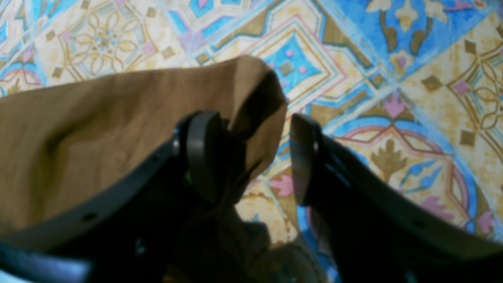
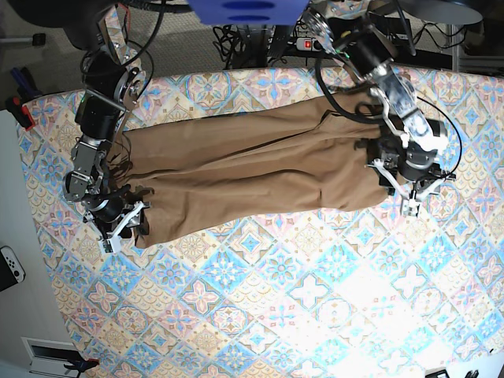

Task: Layout the t-shirt on the table in an organized manner, then fold the t-shirt properly
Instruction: 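Grasp the shirt end near the left gripper and pull it outward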

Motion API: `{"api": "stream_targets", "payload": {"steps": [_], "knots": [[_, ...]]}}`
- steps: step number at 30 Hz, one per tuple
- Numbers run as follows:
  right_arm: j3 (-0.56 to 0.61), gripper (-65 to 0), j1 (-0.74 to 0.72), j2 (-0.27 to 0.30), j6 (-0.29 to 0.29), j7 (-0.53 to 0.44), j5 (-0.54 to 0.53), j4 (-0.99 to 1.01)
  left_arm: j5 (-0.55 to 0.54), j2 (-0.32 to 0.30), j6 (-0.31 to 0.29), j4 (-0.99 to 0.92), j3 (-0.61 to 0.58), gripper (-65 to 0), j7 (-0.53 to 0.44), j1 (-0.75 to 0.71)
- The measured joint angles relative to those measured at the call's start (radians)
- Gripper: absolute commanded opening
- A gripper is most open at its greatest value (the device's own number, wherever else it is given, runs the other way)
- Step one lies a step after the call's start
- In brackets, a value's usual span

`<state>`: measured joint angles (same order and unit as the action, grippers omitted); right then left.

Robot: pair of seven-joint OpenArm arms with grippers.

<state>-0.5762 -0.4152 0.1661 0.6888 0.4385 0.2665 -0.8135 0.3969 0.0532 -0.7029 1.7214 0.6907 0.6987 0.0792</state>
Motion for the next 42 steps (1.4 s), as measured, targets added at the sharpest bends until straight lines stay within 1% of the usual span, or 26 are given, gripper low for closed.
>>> {"api": "stream_targets", "payload": {"steps": [7,12,15,17,18,19,20,22,23,24,26,28,30,32,35,36,39,42], "knots": [[0.0,-37.9,0.002,0.001,0.0,0.0,-0.001,0.0,-0.014,-0.061,0.0,-0.179,-0.002,-32.8,-0.014,0.042],[0.001,-37.9,0.004,0.017,0.01,0.002,-0.001,0.0,-0.029,-0.101,0.0,-0.3,-0.001,-33.1,-0.028,0.068],[0.001,-37.9,0.005,0.017,0.01,0.005,0.0,0.0,-0.068,-0.142,-0.001,-0.398,-0.002,-33.2,-0.069,0.097],[0.001,-37.9,0.005,0.017,0.01,0.0,-0.001,0.0,-0.092,-0.142,-0.017,-0.44,-0.001,-33.7,-0.082,0.103],[0.001,-37.9,0.005,0.017,0.01,0.002,0.0,0.0,-0.102,-0.143,-0.021,-0.448,-0.001,-35.4,-0.085,0.103],[0.001,-37.9,0.005,0.016,0.01,0.004,0.0,0.0,-0.102,-0.142,-0.021,-0.448,-0.001,-38.7,-0.085,0.103],[0.001,-37.9,0.005,0.016,0.01,0.003,0.0,0.0,-0.103,-0.137,-0.021,-0.448,-0.001,-43.7,-0.087,0.103],[0.001,-38.1,0.005,0.017,0.01,0.002,0.0,0.0,-0.102,-0.133,-0.017,-0.445,-0.002,-56.8,-0.09,0.103],[0.001,-38.8,0.005,0.016,0.01,0.002,0.0,0.0,-0.101,-0.122,-0.016,-0.445,-0.003,-65.0,-0.09,0.103],[0.001,-40.8,0.005,0.016,0.01,0.002,0.0,0.0,-0.095,-0.114,-0.005,-0.445,-0.003,-65.0,-0.098,0.107],[0.001,-47.7,0.005,0.017,0.006,0.002,0.0,0.0,-0.078,-0.108,0.0,-0.439,-0.003,-65.0,-0.089,0.109],[0.001,-57.8,0.005,0.018,0.007,0.006,0.0,0.0,-0.079,-0.109,0.0,-0.44,-0.003,-65.0,-0.093,0.109],[0.001,-65.0,0.005,0.016,0.008,0.008,0.0,0.0,-0.079,-0.096,-0.001,-0.44,-0.003,-65.0,-0.089,0.109],[0.001,-65.0,0.003,0.015,0.008,0.003,0.022,0.0,-0.078,-0.093,0.0,-0.417,-0.007,-65.0,-0.067,0.108],[0.001,-65.0,0.0,0.014,0.011,-0.01,0.069,0.0,-0.05,-0.08,0.008,-0.314,-0.013,-65.0,-0.016,0.063],[0.001,-65.0,-0.002,0.014,0.014,-0.018,0.092,0.0,-0.051,-0.066,0.007,-0.273,-0.013,-65.0,-0.016,0.042],[-0.002,-65.0,-0.005,0.013,0.02,-0.026,0.134,-0.003,-0.013,-0.025,-0.003,-0.153,-0.011,-65.0,0.046,-0.003],[-0.004,-65.0,-0.006,0.011,0.022,-0.027,0.138,-0.003,-0.017,-0.019,0.0,-0.055,-0.029,-65.0,0.04,-0.031]]}}
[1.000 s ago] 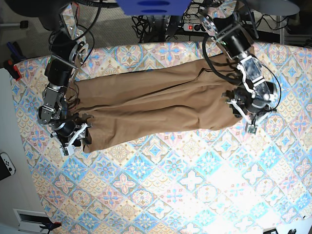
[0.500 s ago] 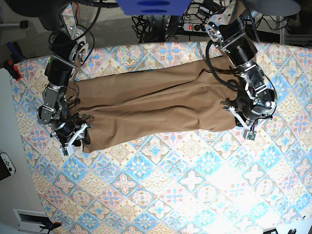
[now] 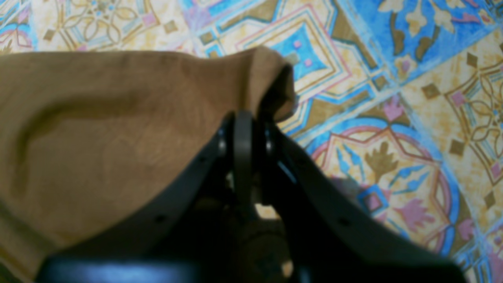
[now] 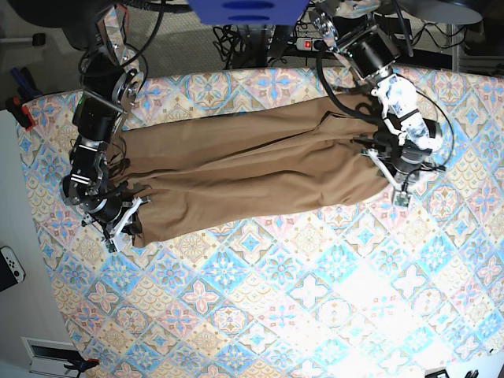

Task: Layout the t-shirt on the table in an organized manner, then fold the t-shirt properly
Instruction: 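Grasp the shirt end near the left gripper and pull it outward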

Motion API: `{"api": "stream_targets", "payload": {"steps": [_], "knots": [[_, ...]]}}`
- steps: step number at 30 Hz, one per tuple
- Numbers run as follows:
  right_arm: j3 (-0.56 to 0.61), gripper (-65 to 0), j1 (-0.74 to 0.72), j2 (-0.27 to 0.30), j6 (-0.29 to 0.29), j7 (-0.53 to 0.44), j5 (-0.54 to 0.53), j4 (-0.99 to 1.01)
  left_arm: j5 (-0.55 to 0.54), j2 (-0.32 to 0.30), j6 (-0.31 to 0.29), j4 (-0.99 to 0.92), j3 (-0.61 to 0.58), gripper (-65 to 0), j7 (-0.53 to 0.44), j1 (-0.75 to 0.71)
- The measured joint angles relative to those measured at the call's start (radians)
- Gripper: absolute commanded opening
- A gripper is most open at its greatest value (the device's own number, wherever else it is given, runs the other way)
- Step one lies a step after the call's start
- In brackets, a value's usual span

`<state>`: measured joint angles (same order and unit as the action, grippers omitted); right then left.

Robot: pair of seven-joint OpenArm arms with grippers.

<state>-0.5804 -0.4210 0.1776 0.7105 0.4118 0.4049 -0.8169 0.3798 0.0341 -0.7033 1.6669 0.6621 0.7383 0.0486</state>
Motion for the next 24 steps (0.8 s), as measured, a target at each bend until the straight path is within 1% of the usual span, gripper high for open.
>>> {"api": "stream_targets", "payload": {"steps": [5,11,15,19,24], "knots": [[0.0,-65.0,0.0,0.0,0.0,-0.001,0.0,0.0,-0.013,0.013,-0.004,0.146,-0.023,-65.0,-0.008,-0.064],[0.0,-65.0,0.0,0.0,0.0,0.0,0.0,0.0,-0.005,0.009,0.0,0.247,-0.035,-65.0,0.002,-0.116],[-0.053,-65.0,0.0,-0.009,0.005,0.0,0.0,0.0,-0.006,0.009,0.0,0.311,-0.088,-65.0,-0.005,-0.165],[-0.104,-65.0,0.003,-0.008,0.008,0.004,0.0,0.001,0.005,-0.011,0.0,0.313,-0.161,-65.0,-0.005,-0.243],[-0.112,-65.0,0.003,-0.006,0.008,0.004,0.008,0.001,0.003,-0.077,-0.001,0.313,-0.254,-65.0,-0.013,-0.342]]}}
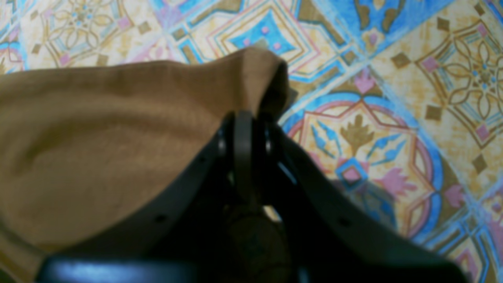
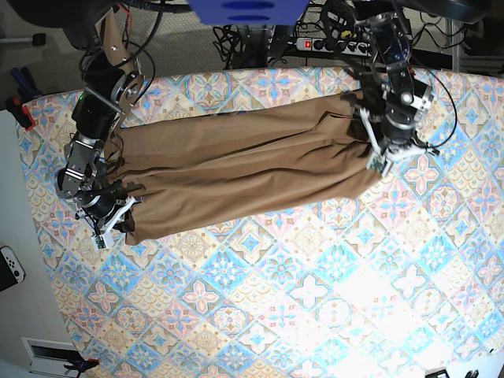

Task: Layout the t-shirt on the table in an organized manner, then fold the t-shirt properly
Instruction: 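Grasp the shirt end near the left gripper and pull it outward, then regrasp the shirt end with the left gripper and smooth it flat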

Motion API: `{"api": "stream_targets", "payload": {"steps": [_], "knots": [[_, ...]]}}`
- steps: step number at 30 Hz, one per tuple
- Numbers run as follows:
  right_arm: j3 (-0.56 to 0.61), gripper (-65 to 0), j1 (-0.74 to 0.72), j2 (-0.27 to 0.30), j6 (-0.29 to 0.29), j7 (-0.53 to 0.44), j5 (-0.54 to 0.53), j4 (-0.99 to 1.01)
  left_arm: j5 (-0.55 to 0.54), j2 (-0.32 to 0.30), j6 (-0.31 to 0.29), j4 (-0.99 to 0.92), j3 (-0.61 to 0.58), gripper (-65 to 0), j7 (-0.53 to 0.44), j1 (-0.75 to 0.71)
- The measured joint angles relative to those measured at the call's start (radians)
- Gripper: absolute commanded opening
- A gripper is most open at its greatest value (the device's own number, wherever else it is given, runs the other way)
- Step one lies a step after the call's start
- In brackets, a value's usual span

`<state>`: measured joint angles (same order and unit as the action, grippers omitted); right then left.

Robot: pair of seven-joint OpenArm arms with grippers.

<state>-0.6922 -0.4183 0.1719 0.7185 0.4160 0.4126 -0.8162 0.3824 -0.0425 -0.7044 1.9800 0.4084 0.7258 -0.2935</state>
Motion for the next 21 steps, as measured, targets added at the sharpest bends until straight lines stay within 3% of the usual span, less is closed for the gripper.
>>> {"api": "stream_targets", "payload": {"steps": [9,16,19,21], "knots": [[-0.001,-65.0,0.0,0.0,0.0,-0.002,0.0,0.0,-0.004,-0.14,-0.005,-0.003,-0.13,-65.0,-0.007,-0.104],[-0.001,-65.0,0.0,0.0,0.0,-0.002,0.0,0.0,0.01,-0.091,0.0,-0.005,-0.084,-65.0,-0.005,-0.097],[-0.001,-65.0,0.0,0.0,0.0,-0.002,0.0,0.0,0.061,-0.063,0.0,-0.005,-0.082,-54.6,0.0,-0.095],[-0.001,-65.0,0.0,0.0,-0.001,-0.002,0.0,0.0,0.071,-0.037,0.001,-0.005,-0.079,-51.1,0.0,-0.084]]}}
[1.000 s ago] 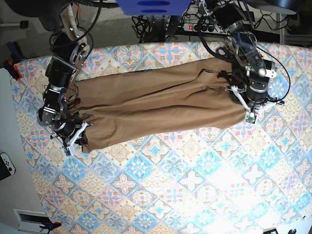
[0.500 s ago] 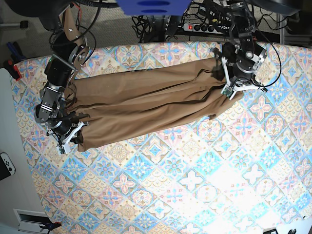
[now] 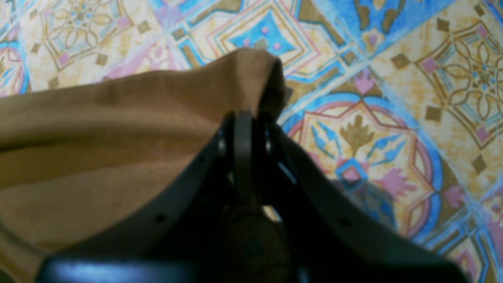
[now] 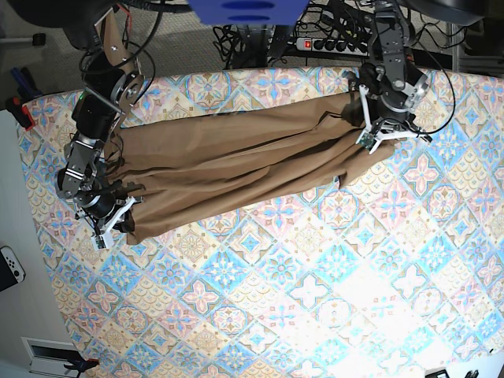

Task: Layout the t-shirt on the table in an organized manner, then fold the t-shirt properly
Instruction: 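Regrasp the shirt end with the left gripper and smooth it flat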

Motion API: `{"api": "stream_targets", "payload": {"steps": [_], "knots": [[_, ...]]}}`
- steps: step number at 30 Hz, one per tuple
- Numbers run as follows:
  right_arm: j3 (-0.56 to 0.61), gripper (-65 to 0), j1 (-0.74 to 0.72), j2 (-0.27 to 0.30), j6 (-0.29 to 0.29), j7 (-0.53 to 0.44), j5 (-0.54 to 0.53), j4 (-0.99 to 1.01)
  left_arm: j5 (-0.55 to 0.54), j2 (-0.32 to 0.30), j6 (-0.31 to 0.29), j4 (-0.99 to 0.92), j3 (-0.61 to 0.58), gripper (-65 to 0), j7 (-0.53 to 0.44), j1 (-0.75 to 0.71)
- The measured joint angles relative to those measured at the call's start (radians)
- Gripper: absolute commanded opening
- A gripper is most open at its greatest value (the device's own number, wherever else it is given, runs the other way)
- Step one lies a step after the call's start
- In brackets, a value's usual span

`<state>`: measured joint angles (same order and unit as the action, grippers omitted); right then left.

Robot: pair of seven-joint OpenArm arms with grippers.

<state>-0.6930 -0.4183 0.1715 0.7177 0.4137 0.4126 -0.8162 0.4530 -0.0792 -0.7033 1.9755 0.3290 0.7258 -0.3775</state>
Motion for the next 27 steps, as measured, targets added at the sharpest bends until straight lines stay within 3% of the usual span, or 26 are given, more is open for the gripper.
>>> {"api": "stream_targets", "payload": {"steps": [5,17,23,26,27], "knots": [[0.0,-65.0,0.0,0.0,0.0,0.002,0.0,0.0,-0.054,0.011,-0.002,0.001,-0.003,-50.9,0.001,0.027],[0.0,-65.0,0.0,0.0,0.0,0.002,0.0,0.0,-0.34,0.078,0.0,0.003,0.012,-50.9,0.01,0.036],[0.0,-65.0,0.0,-0.001,0.0,0.002,0.0,-0.001,-0.424,0.228,-0.003,0.002,0.288,-50.9,0.019,0.153],[0.0,-65.0,0.001,0.0,-0.002,0.003,0.0,-0.002,-0.424,0.232,0.002,0.002,0.511,-50.3,0.016,0.285],[0.0,-65.0,0.002,0.0,-0.002,0.002,0.0,-0.002,-0.418,0.232,0.031,0.003,0.563,-50.3,0.032,0.325]]}}
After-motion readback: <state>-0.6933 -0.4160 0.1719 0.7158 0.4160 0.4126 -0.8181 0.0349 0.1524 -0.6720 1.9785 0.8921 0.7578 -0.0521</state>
